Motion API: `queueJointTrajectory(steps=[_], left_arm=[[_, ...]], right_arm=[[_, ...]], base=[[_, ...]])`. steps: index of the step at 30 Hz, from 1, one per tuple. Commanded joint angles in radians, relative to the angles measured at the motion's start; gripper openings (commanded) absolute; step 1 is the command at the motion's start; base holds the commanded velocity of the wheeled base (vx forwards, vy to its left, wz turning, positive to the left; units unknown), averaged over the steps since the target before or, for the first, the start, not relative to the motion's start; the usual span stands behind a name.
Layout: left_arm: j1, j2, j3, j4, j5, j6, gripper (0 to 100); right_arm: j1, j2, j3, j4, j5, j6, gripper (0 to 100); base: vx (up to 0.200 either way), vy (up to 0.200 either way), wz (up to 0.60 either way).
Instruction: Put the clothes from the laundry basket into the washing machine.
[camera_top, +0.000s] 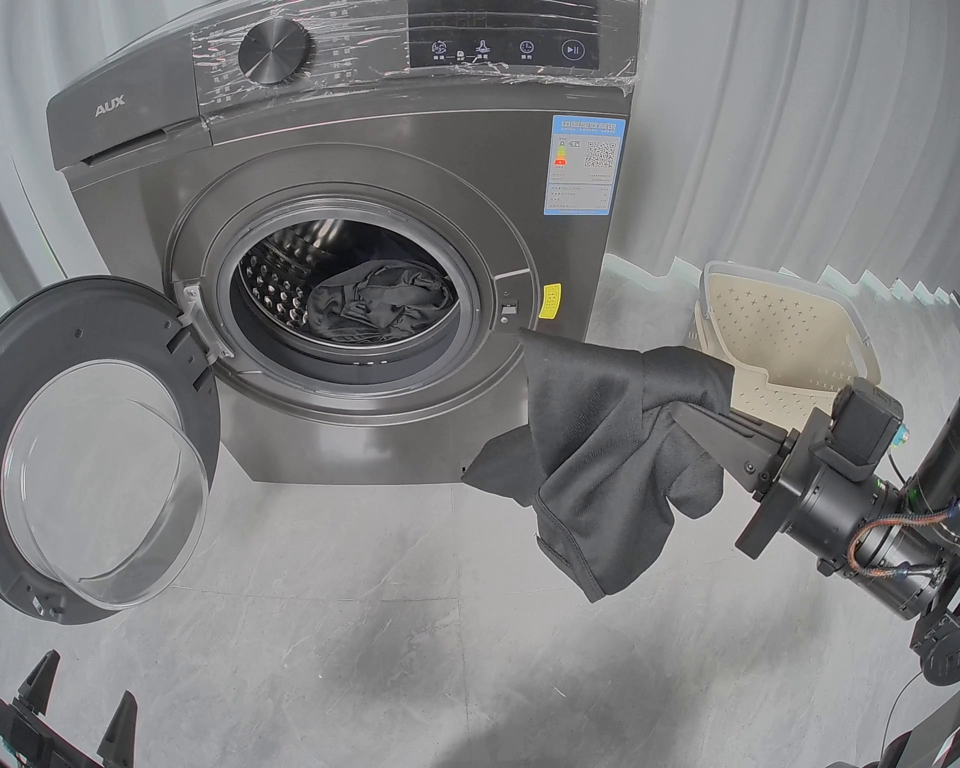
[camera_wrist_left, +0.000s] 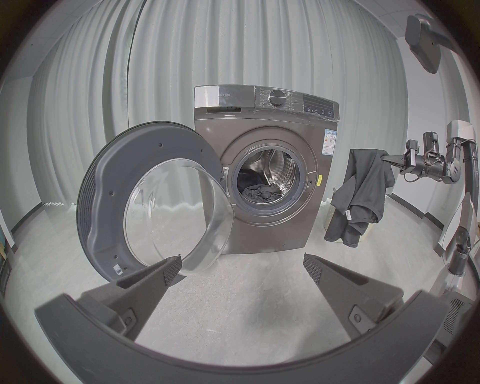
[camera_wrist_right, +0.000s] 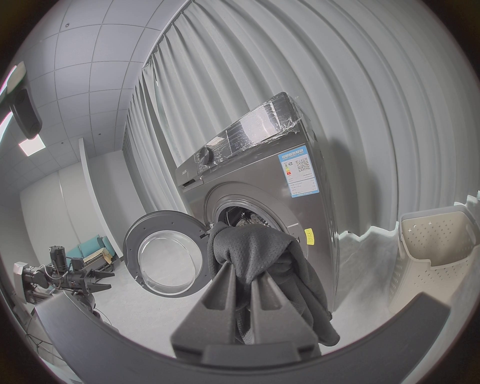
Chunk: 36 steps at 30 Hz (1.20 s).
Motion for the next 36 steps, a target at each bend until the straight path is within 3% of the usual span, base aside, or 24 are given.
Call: queueJointTrajectory(steps=[1,21,30,36], left_arm=[[0.000,-0.012,0.007,0.000,0.000,0.000,100],[0.000,-0.012,0.007,0.000,0.000,0.003,100],[0.006,-0.015,0.013,-0.009,0.000,0.021,100],[0.006,-0.017,0.015,-0.017,-0.001,0.027,100]], right_arm=[[-0.002,0.006,0.000,-0.001,0.000,0.000,0],[-0.003,0.008,-0.003,-0.001,-0.001,0.005,0],[0.021,0.052,-0.029,0.000,-0.001,0.012,0],[0.086,0.120,-0.127,-0.001,-0.055,0.028,0]], base=[[0.000,0.000,0.00],[0.000,0.180,0.00],[0.000,0.000,0.00],[0.000,0.000,0.00]])
